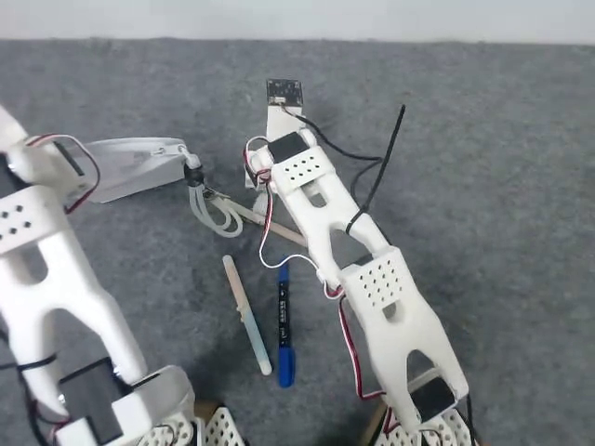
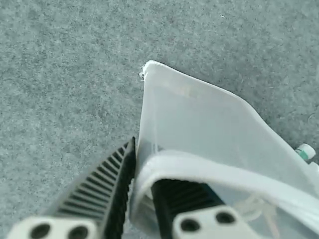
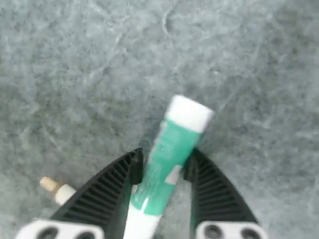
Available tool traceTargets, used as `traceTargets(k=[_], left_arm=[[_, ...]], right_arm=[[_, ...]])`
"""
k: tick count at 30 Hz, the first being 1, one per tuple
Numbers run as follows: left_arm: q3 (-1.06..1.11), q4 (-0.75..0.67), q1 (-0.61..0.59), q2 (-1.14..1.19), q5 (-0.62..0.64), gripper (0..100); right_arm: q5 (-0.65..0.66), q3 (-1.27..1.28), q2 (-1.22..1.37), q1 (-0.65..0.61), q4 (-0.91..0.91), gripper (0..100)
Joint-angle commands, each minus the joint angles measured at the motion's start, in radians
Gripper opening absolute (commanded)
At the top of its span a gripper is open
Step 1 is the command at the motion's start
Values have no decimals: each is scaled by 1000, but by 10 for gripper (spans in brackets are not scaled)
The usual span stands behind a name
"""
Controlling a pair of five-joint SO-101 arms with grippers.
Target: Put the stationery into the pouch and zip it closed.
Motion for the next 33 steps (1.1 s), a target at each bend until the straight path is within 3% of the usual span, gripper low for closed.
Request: traceTargets(k=[1,15,24,33], left_arm=[[-8,-37,-6,-14,21,9],[-8,-37,-6,-14,21,9],[-8,-38,-8,-14,21,9],[-8,-38,-8,-14,21,9]], right_arm=[[29,-106,-19,-1,110,42],[212,-440,-10,41,504,6],[301,-454,-12,79,526,6],[545,-264,-48,116,526,6]])
